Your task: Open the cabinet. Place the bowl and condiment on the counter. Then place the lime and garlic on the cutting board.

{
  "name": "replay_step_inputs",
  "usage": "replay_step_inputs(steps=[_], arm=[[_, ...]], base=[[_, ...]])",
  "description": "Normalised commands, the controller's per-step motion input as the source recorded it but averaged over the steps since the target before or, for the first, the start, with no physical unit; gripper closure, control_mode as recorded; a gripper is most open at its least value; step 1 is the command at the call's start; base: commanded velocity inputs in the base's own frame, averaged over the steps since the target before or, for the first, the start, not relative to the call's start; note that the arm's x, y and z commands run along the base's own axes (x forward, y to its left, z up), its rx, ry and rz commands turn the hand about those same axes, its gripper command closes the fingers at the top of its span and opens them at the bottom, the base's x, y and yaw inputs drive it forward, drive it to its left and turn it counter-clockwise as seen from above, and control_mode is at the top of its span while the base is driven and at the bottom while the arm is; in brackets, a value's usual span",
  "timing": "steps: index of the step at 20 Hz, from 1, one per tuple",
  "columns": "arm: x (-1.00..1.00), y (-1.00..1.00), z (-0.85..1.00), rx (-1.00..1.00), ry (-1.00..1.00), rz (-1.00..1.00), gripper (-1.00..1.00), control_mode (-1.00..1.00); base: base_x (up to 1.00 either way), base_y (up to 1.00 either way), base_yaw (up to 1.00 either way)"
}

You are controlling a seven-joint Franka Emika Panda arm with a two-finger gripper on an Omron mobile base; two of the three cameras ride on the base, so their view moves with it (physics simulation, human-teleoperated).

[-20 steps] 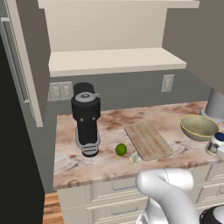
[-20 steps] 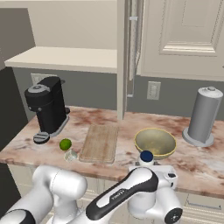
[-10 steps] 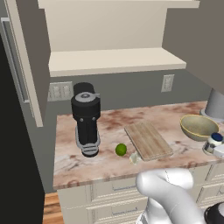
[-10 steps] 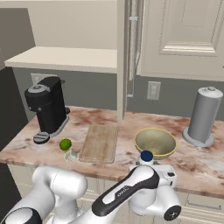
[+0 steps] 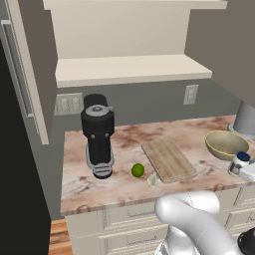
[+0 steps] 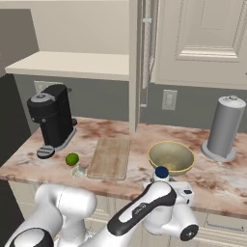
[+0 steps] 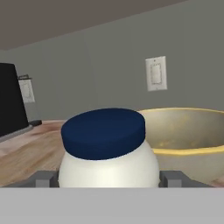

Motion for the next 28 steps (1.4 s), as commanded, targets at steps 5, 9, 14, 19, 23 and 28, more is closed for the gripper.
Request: replay_step_inputs(steps=[5, 9, 14, 19, 23, 28], arm=[[0.13, -0.01, -0.14, 0.0, 0.0, 0.0, 1.0, -1.0], [0.14, -0.02, -0.13, 0.0, 0.0, 0.0, 1.0, -1.0], [0.13, -0.02, -0.14, 0.0, 0.0, 0.0, 1.0, -1.0], [0.14, -0.02, -0.14, 0.0, 0.0, 0.0, 1.0, -1.0], [0.13, -0.02, -0.15, 0.0, 0.0, 0.0, 1.0, -1.0], [0.01, 0.0, -0.12, 0.0, 0.0, 0.0, -1.0, -1.0]], base=[[0.0, 0.0, 0.0], [0.0, 0.0, 0.0], [0.0, 0.0, 0.0], [0.0, 0.0, 0.0], [0.0, 0.0, 0.0], [0.0, 0.0, 0.0]])
